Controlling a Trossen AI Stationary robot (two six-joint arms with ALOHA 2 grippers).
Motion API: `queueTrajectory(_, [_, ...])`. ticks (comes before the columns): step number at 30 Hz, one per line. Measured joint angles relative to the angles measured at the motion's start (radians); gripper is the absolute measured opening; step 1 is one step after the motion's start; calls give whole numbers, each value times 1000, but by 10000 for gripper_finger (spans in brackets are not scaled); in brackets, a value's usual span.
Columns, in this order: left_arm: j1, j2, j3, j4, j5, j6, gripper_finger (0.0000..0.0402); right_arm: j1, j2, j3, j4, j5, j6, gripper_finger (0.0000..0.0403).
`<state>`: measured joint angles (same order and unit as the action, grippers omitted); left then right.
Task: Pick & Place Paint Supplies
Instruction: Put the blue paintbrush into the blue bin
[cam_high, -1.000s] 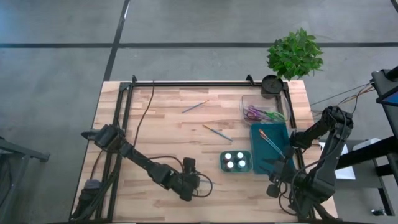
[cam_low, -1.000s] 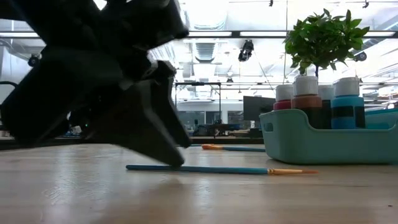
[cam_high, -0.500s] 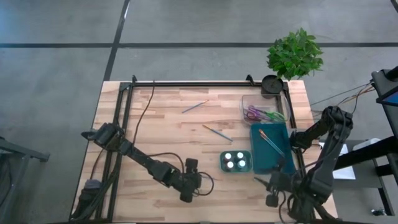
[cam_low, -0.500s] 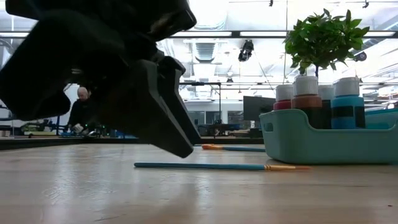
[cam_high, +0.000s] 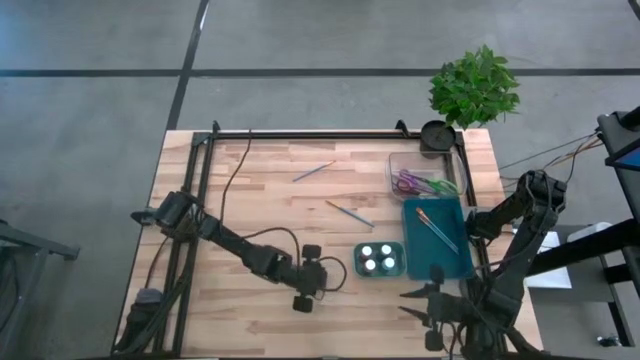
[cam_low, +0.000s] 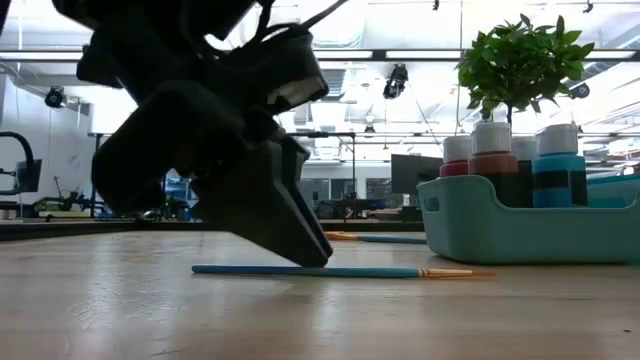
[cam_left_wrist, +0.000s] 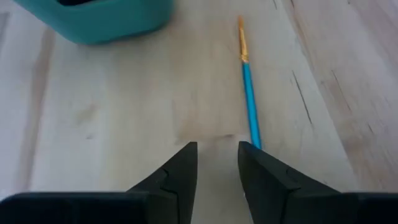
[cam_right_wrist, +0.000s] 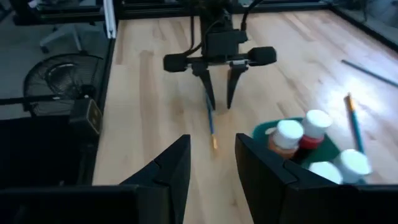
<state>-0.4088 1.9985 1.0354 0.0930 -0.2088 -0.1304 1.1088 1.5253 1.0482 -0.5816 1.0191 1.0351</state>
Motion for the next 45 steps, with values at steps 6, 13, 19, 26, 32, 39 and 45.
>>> queueTrajectory(6, [-6,-1,-42,61,27,-37,121,0,0,-104,239,-20,-54,124])
queueTrajectory(13, [-41,-2,-45,60,30,-50,121,0,31,-230,563,-34,-171,124])
queueTrajectory(19, [-54,-2,-46,65,41,-41,121,-14,105,-218,601,-61,-215,124])
queueTrajectory(26, [-62,-2,-46,77,43,4,121,-48,202,-149,584,-93,-301,124])
queueTrajectory(32, [-59,2,-26,102,0,61,121,-70,211,-128,584,-96,-345,124])
queueTrajectory(39, [-65,2,-21,101,42,87,121,-80,211,-133,583,-141,-355,124])
queueTrajectory(45, [-72,1,-20,95,42,90,121,-86,211,-155,582,-177,-355,124])
